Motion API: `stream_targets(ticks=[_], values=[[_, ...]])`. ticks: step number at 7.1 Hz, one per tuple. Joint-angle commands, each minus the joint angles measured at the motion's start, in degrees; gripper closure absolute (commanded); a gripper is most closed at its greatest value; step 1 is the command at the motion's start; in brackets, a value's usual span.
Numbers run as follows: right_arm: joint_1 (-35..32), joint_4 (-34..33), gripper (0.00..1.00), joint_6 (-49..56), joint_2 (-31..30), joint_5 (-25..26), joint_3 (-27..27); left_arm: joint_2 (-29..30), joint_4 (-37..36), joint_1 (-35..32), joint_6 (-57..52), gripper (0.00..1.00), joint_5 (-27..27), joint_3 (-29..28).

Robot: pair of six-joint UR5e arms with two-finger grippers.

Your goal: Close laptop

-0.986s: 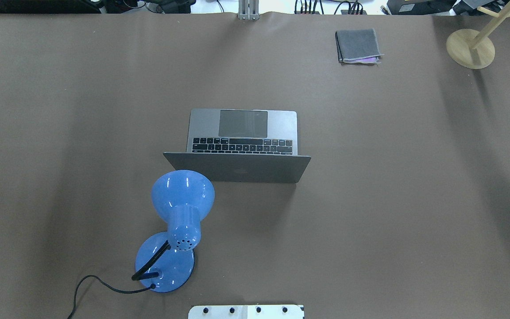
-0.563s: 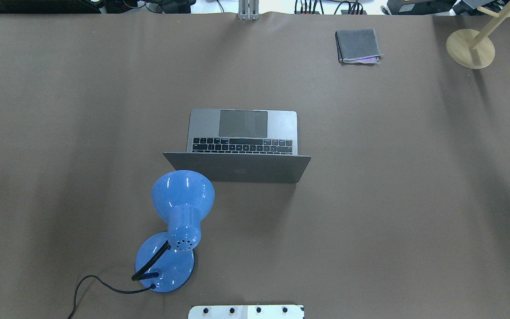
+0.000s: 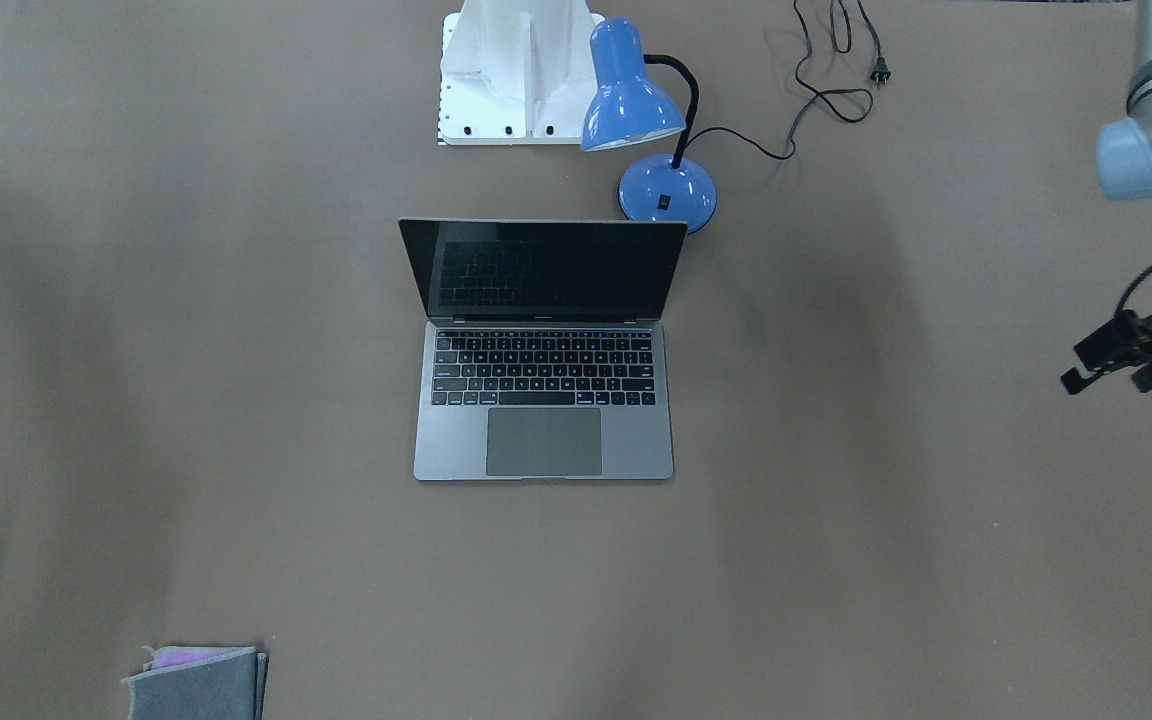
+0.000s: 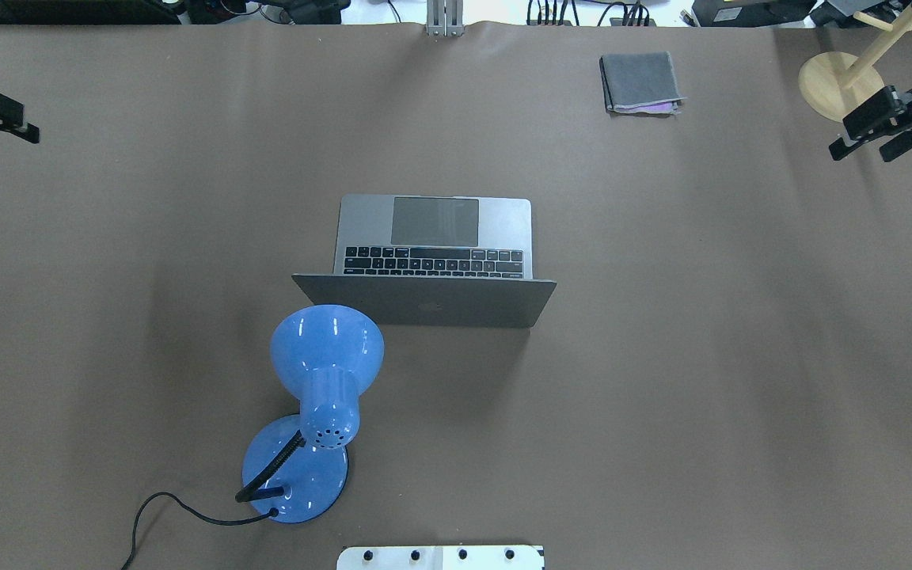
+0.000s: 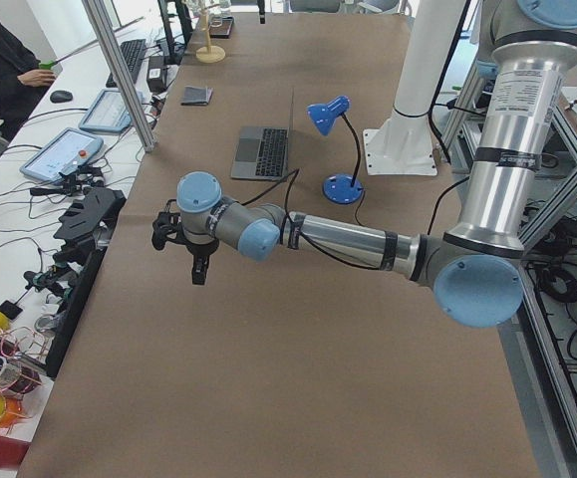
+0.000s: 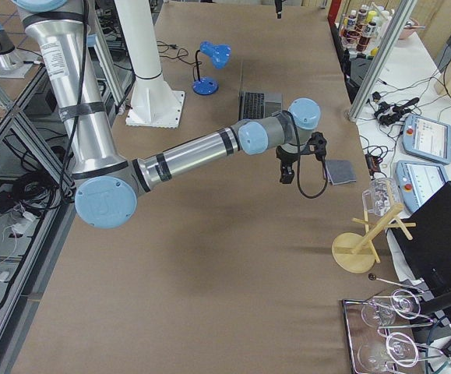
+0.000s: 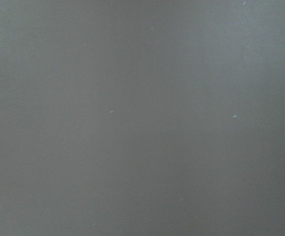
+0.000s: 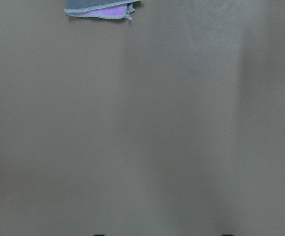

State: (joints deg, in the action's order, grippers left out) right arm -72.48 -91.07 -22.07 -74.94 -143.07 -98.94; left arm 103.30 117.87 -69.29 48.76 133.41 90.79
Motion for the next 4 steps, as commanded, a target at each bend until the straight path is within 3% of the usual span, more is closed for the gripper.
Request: stream_targets(ticks=[1, 2, 3, 4], values=[[5.05, 6.49, 0.7, -9.7, 0.41, -0.28, -0.2, 3.56, 4.65, 8.26, 14.04, 0.81, -1.13, 1.84], [6.98, 10.52, 0.88, -14.8, -0.2, -0.54, -0.73, 3.58, 4.65, 11.94, 16.69, 1.0, -1.22, 4.46], [9.18, 15.0, 1.0, -17.63, -1.51, -1.59, -1.51, 3.66, 4.65, 14.68, 16.89, 1.0, -1.22, 5.7], [11.46, 17.83, 1.0, -18.62, -3.35, -2.47, -2.04, 3.66, 4.39, 17.32, 18.2, 1.0, -1.14, 6.94]])
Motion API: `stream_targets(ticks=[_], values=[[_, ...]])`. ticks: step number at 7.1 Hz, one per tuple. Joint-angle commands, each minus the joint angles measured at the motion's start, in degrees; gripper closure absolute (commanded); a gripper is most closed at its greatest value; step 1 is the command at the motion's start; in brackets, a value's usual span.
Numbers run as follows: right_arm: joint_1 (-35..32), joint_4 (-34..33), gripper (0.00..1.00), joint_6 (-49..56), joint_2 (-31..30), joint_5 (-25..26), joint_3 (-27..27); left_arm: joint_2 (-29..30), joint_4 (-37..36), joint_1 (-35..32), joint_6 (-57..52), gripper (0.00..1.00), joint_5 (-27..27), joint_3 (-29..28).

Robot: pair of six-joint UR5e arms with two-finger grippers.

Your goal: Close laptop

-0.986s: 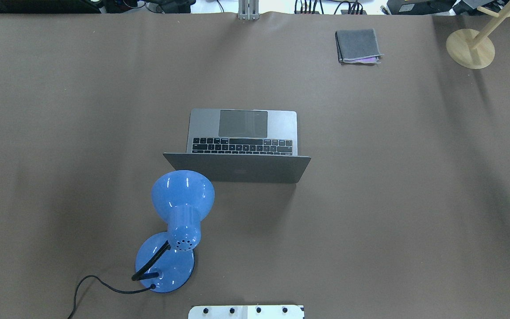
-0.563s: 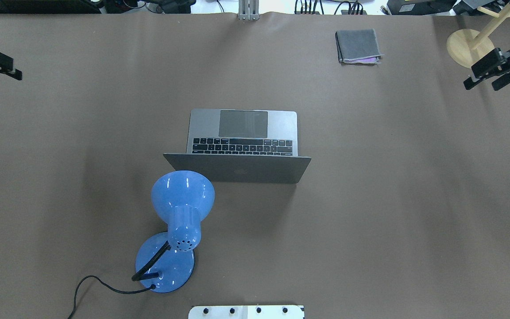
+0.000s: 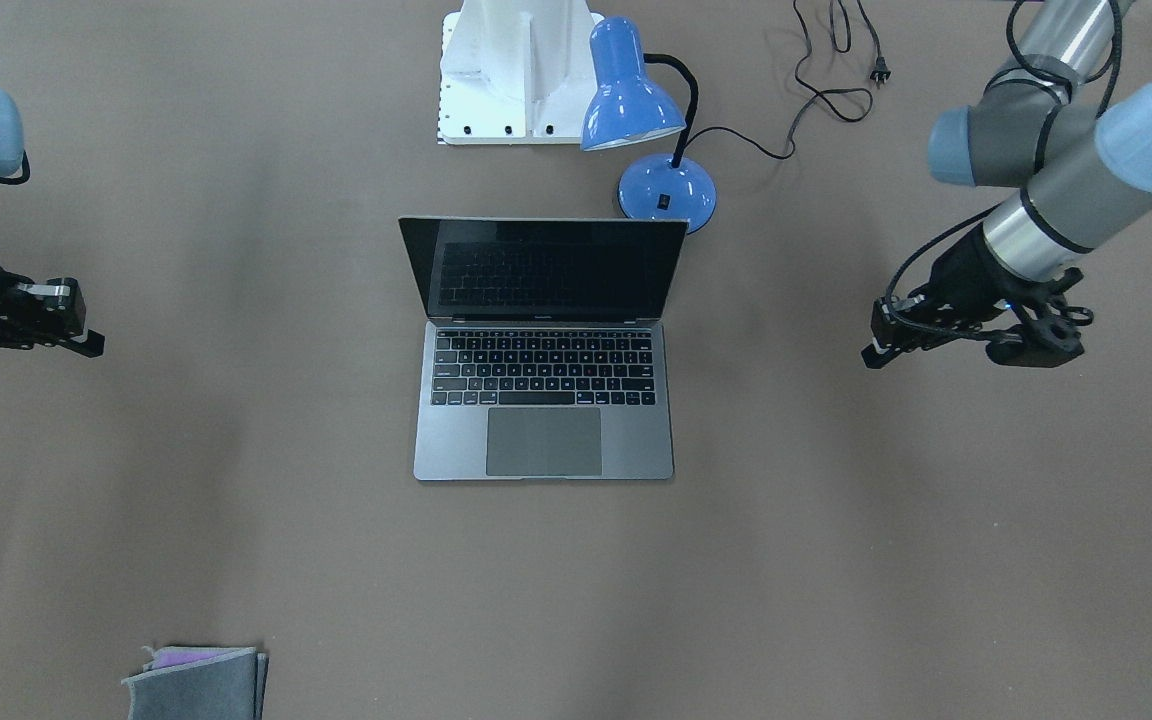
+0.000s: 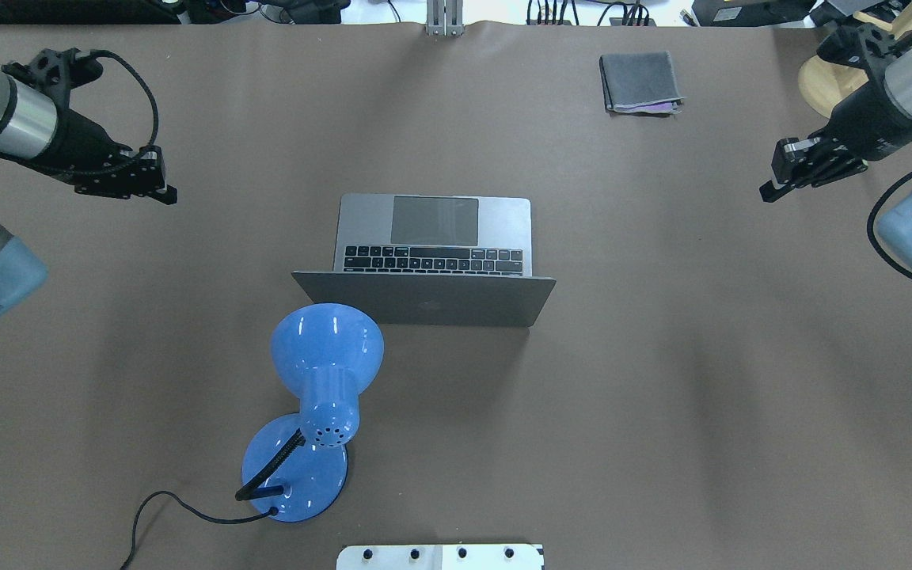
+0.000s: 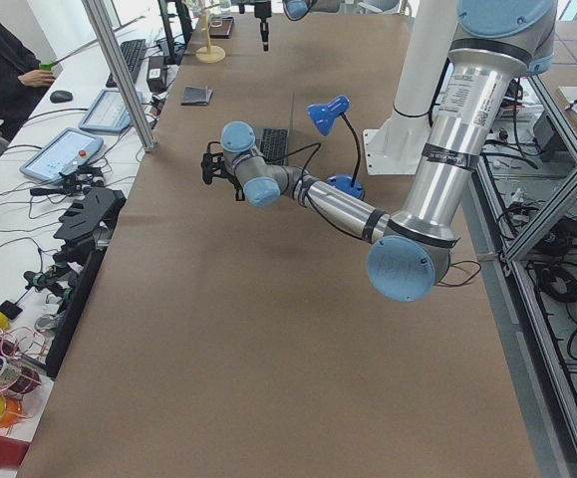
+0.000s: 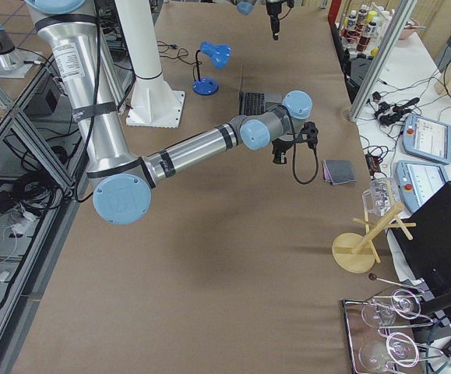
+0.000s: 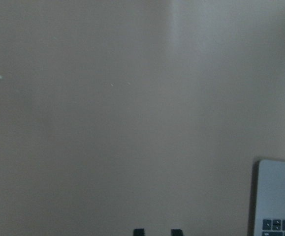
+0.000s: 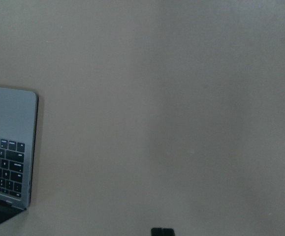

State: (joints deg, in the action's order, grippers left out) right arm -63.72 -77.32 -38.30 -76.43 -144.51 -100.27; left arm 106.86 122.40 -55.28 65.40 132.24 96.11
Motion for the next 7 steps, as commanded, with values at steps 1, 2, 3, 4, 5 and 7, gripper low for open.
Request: stream_targets(ticks=[1, 2, 3, 4, 5, 7], values=[[4.55, 7.5, 1.0, -2.48, -3.7, -2.6, -0.71, 0.02, -0.23, 4.9, 1.83, 1.0, 0.64, 2.49], [5.01, 9.62, 1.0, -2.75, -5.64, -5.75, -0.71, -0.16, -0.93, 6.83, 2.01, 1.0, 0.82, 4.41], [5.1, 9.91, 1.0, -5.36, -6.79, -10.04, -0.71, -0.16, -3.8, 7.2, 2.01, 1.0, 3.09, 6.17], [5.71, 9.91, 1.0, -6.95, -6.8, -12.61, -0.71, -0.16, -3.92, 7.2, 2.01, 1.0, 6.85, 7.67], [6.5, 12.35, 1.0, -7.23, -6.97, -13.85, -0.71, -0.07, -3.92, 7.2, 2.1, 1.0, 8.89, 9.16], [8.69, 19.35, 1.0, -13.43, -6.8, -16.94, -0.89, 0.36, -2.35, 7.29, 1.93, 1.0, 11.88, 9.62]])
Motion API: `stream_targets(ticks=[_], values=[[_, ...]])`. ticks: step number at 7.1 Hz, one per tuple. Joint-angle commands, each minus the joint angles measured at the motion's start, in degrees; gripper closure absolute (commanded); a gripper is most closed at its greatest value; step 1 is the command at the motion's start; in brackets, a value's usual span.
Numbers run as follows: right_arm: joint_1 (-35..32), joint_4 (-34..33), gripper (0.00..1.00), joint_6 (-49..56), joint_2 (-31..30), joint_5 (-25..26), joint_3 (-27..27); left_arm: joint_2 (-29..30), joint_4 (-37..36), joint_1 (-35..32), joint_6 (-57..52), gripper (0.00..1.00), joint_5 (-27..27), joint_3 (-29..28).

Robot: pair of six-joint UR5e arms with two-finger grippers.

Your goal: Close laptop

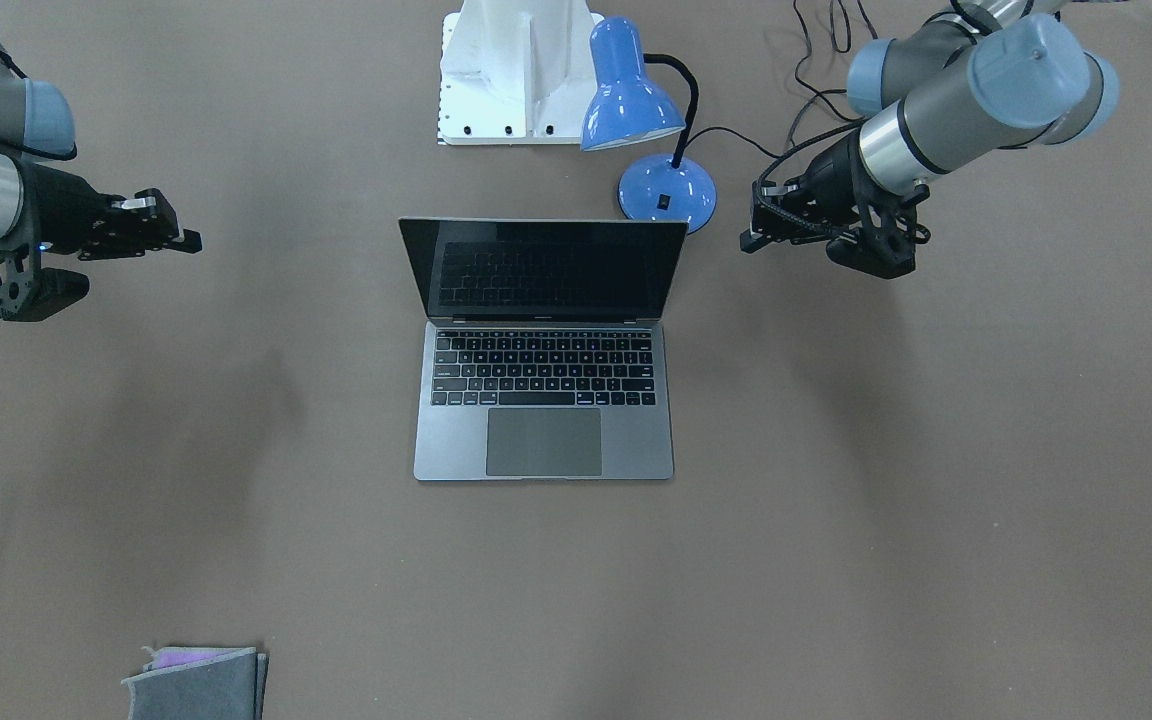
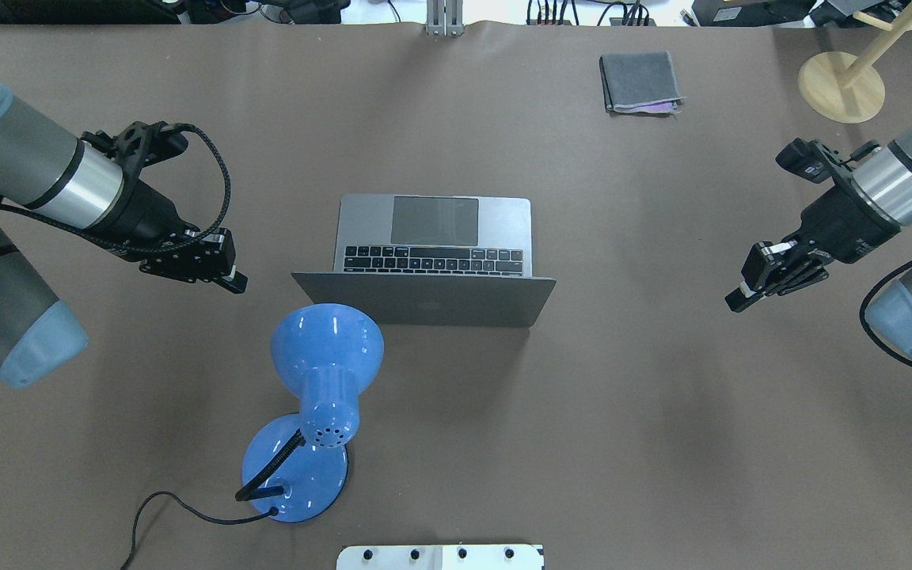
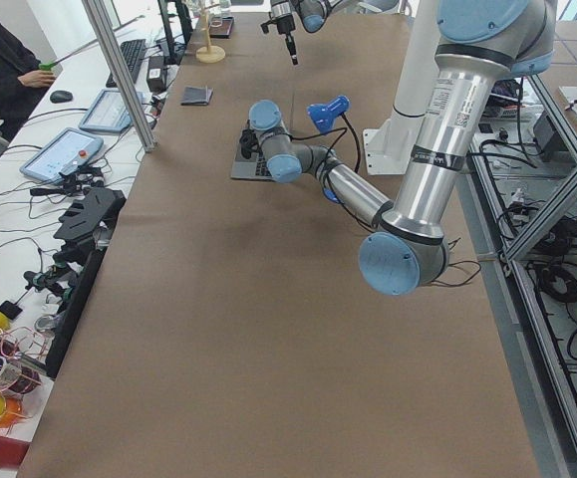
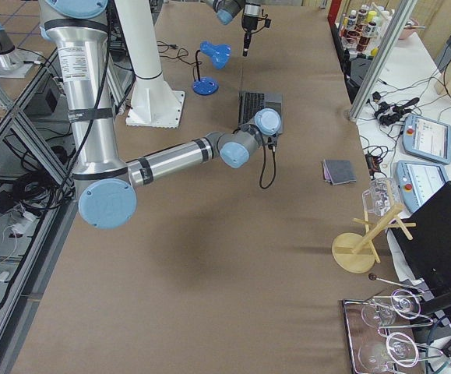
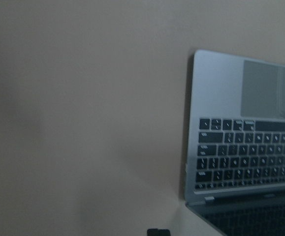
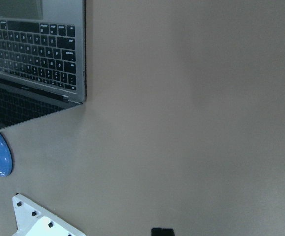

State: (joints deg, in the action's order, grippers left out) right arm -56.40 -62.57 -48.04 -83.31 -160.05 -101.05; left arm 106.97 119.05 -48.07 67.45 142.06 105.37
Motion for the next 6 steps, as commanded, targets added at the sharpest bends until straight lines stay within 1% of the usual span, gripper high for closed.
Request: stream_targets(ticks=[1, 2, 3, 4, 5, 6], values=[[3.12, 10.57, 1.0, -8.86, 0.6, -1.32, -0.11, 0.17, 4.05, 0.34, -0.13, 1.0, 2.86, -0.16], [4.88, 15.67, 1.0, -13.7, 2.17, -0.1, -0.11, 0.0, 7.91, 0.95, -0.04, 1.0, 2.87, -1.64], [6.2, 17.64, 1.0, -17.66, 3.67, 3.48, -0.28, 0.17, 10.73, 1.65, 1.53, 1.0, 2.87, -3.13], [9.34, 20.18, 1.0, -23.53, 5.95, 6.38, -0.28, 0.35, 13.2, 2.71, 4.42, 1.0, 2.78, -3.58], [13.12, 24.21, 1.0, -30.03, 7.36, 10.85, -0.28, 0.44, 14.0, 2.98, 5.14, 1.0, 2.87, -3.5], [14.72, 27.29, 1.0, -34.88, 8.51, 12.64, -0.28, 0.44, 14.19, 2.98, 6.54, 1.0, 2.87, -3.15]])
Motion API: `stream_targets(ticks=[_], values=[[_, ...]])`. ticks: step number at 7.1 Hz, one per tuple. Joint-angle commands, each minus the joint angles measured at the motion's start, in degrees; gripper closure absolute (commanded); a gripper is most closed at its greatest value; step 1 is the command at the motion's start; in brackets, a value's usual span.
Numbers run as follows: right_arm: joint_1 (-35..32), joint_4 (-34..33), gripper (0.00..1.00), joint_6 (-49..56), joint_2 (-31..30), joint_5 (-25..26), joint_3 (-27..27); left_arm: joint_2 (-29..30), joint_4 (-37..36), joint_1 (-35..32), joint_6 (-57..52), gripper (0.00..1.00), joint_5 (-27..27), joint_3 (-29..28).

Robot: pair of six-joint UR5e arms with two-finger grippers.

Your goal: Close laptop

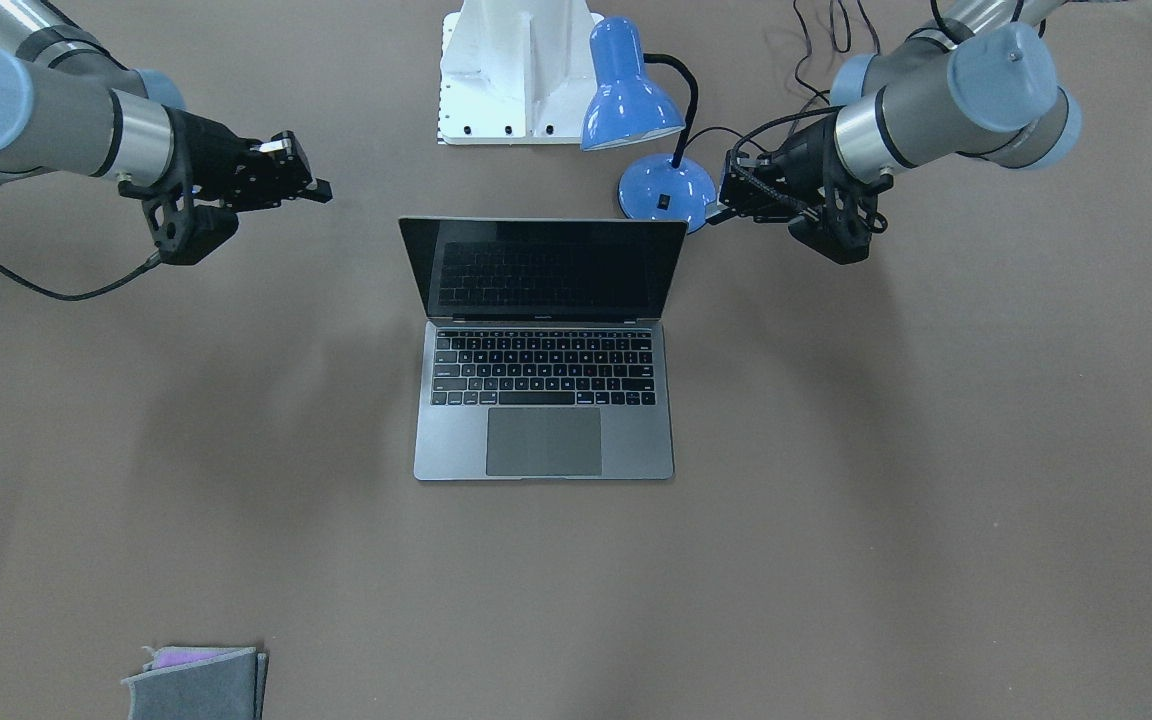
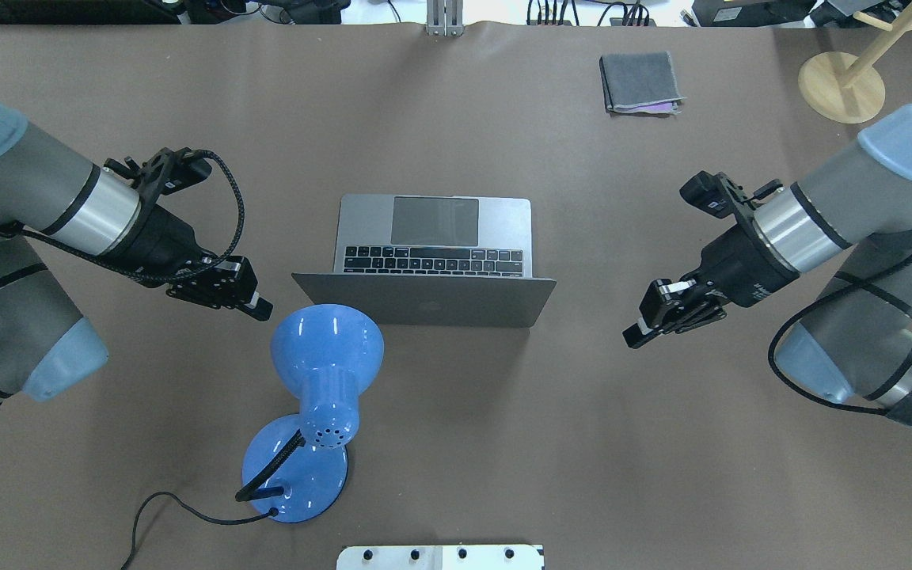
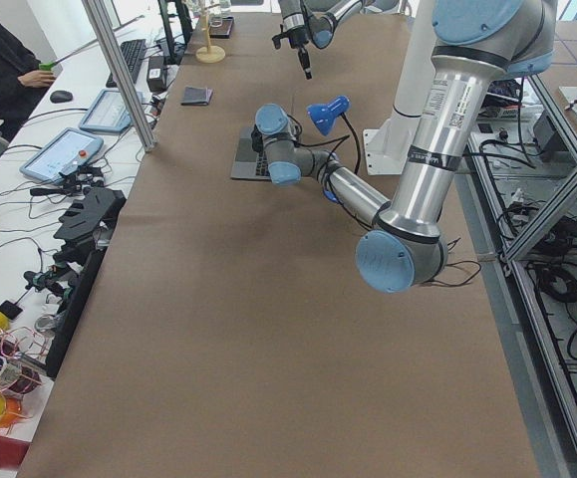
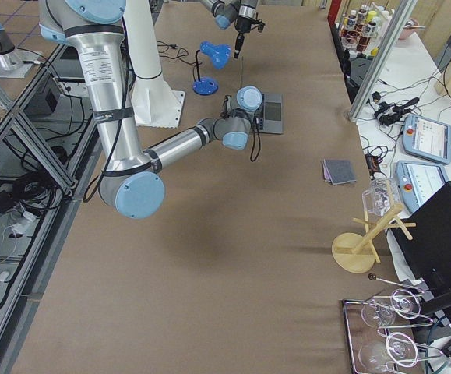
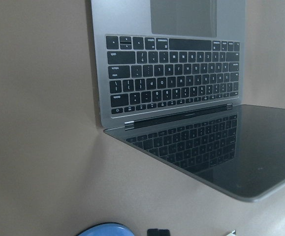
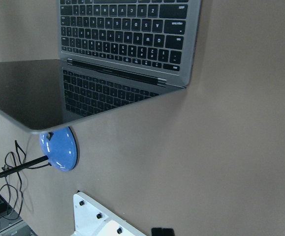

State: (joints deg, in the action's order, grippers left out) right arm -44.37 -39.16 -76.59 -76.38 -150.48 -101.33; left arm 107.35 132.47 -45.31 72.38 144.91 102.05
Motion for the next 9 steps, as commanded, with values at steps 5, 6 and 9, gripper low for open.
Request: stream_targets(ticks=[5, 6, 9], values=[[2.62, 4.18, 1.0, -6.12, 1.76, 3.44, -0.18, 3.31, 3.23, 3.29, 7.69, 1.0, 0.02, -0.27], [2.53, 4.27, 1.0, -6.03, 1.85, 4.49, -0.18, 3.31, 3.23, 3.29, 7.77, 1.0, 0.03, -0.27], [2.1, 3.66, 1.0, -6.64, 4.56, 6.52, 0.08, 3.22, 3.14, 3.21, 7.77, 1.0, 0.11, -0.18]])
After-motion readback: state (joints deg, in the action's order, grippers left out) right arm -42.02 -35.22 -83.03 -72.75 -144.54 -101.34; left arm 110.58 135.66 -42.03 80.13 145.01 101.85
